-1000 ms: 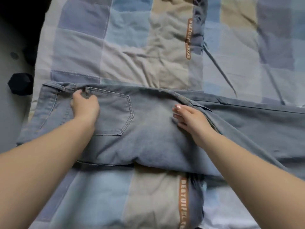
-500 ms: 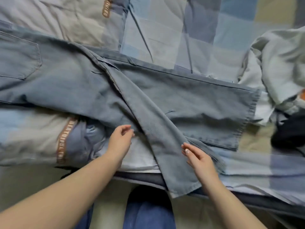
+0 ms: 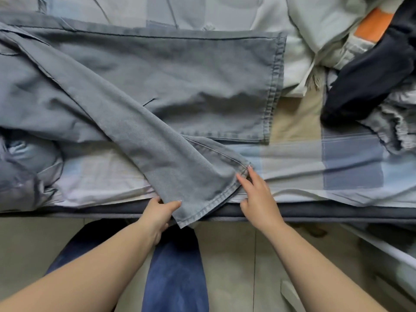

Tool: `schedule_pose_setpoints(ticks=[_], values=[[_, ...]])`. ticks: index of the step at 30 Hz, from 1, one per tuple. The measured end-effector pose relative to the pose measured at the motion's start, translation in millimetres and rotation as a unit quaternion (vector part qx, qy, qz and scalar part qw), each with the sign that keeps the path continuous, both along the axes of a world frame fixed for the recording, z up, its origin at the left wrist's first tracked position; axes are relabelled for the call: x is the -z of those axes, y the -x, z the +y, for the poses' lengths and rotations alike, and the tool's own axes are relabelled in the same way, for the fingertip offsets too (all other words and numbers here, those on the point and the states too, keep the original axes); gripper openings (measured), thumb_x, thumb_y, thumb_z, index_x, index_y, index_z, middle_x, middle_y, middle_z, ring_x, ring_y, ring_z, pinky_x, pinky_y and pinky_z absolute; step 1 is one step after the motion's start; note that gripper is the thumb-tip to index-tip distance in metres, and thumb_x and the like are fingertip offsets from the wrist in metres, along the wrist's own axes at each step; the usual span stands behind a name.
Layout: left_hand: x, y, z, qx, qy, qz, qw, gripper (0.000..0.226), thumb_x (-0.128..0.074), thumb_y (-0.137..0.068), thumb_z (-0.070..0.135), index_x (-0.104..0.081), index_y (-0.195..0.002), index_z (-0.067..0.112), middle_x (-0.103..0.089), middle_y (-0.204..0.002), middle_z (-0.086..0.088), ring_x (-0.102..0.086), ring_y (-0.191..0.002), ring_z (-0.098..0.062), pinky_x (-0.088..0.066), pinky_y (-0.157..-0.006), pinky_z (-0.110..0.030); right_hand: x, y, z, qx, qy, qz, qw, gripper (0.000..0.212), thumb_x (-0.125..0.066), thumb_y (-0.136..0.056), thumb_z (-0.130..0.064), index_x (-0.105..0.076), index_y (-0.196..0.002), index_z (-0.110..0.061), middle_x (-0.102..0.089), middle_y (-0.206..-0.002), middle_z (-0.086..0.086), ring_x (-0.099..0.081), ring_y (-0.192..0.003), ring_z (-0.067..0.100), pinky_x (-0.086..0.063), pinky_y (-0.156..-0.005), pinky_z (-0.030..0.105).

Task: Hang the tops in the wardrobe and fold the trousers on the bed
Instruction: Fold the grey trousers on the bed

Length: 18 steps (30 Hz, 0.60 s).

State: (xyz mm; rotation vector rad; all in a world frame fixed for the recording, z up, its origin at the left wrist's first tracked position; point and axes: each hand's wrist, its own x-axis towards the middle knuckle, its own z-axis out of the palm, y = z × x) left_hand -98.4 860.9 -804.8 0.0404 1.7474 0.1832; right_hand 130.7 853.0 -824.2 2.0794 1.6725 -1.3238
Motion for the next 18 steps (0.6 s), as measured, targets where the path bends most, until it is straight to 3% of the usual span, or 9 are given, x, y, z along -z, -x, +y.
schedule_pose_setpoints(ticks=[3,5,7,11,13,14,16,18], values=[[-0.6,-10.4,-6.8,-0.057,0.0,-0.042,0.998,0.021,-0.059,-0.094,0.018,-0.061,-0.114,0.012,-0.069,-0.112,-0.013,-0.066,-0.075,-0.007,-0.05,-0.07,-0.022,14.4,-9.5,-1.4,-0.048,-0.039,-0.042,0.997,0.075,-0.051,-0.082,-0.002,-0.028,-0.148,-0.029,-0.003,-0.161,0.001,-0.004,-0.147,0.019,-0.014,-0.117,0.035],[-6.7,-21.1,-3.3,-0.131,-0.054,-0.105,0.984,0.027,-0.056,-0.095,0.022,-0.061,-0.119,0.01,-0.07,-0.114,-0.009,-0.07,-0.094,-0.015,-0.056,-0.078,-0.028,20.5,-15.8,-2.5,-0.075,-0.056,-0.063,0.994,0.074,-0.058,-0.082,-0.008,-0.03,-0.147,-0.029,-0.004,-0.16,0.004,-0.003,-0.147,0.021,-0.013,-0.117,0.038],[-19.9,-32.3,8.6,-0.166,-0.107,-0.156,0.968,0.033,-0.057,-0.092,0.024,-0.062,-0.12,0.008,-0.07,-0.115,-0.007,-0.068,-0.104,-0.02,-0.057,-0.076,-0.03,24.1,-17.1,-5.0,-0.101,-0.067,-0.069,0.99,0.071,-0.063,-0.081,-0.013,-0.034,-0.145,-0.026,-0.007,-0.16,0.006,-0.005,-0.147,0.023,-0.012,-0.117,0.039],[-52.6,-58.5,53.8,-0.186,-0.194,-0.191,0.944,0.025,-0.065,-0.074,0.021,-0.064,-0.095,0.007,-0.07,-0.094,-0.009,-0.069,-0.087,-0.02,-0.057,-0.071,-0.03,21.3,-9.8,-6.3,-0.059,-0.106,-0.036,0.992,0.049,-0.065,-0.075,-0.004,-0.055,-0.121,-0.017,-0.03,-0.153,0.004,-0.018,-0.145,0.023,-0.017,-0.116,0.038],[-66.6,-72.2,86.1,-0.188,-0.224,-0.179,0.94,0.005,-0.061,-0.081,0.013,-0.056,-0.082,0.015,-0.06,-0.074,-0.004,-0.062,-0.071,-0.014,-0.052,-0.068,-0.029,15.9,-0.6,-2.0,0.039,-0.132,0.016,0.99,0.038,-0.062,-0.077,-0.003,-0.059,-0.114,-0.014,-0.052,-0.135,0.003,-0.037,-0.135,0.024,-0.031,-0.109,0.041],[-71.2,-78.1,103.5,-0.194,-0.236,-0.163,0.938,0.011,-0.058,-0.086,0.011,-0.053,-0.079,0.017,-0.056,-0.068,-0.001,-0.059,-0.064,-0.012,-0.051,-0.065,-0.028,10.3,4.0,2.3,0.125,-0.143,0.058,0.98,0.033,-0.06,-0.078,-0.003,-0.061,-0.108,-0.016,-0.061,-0.119,0.001,-0.047,-0.123,0.024,-0.04,-0.1,0.041],[-80.1,-89.4,139.1,-0.2,-0.246,-0.132,0.939,0.015,-0.053,-0.089,0.01,-0.05,-0.076,0.018,-0.052,-0.062,0.001,-0.056,-0.054,-0.01,-0.049,-0.057,-0.023,-1.8,11.0,12.9,0.287,-0.145,0.126,0.938,0.025,-0.056,-0.082,-0.007,-0.058,-0.093,-0.029,-0.062,-0.089,-0.009,-0.057,-0.093,0.016,-0.048,-0.077,0.034],[-87.5,-101.0,175.3,-0.185,-0.255,-0.106,0.943,0.016,-0.052,-0.09,0.013,-0.049,-0.075,0.018,-0.049,-0.062,0.001,-0.052,-0.051,-0.01,-0.047,-0.054,-0.021,-10.0,13.3,27.4,0.384,-0.144,0.17,0.896,0.023,-0.054,-0.086,-0.013,-0.054,-0.086,-0.036,-0.062,-0.077,-0.014,-0.056,-0.074,0.005,-0.046,-0.062,0.02]])
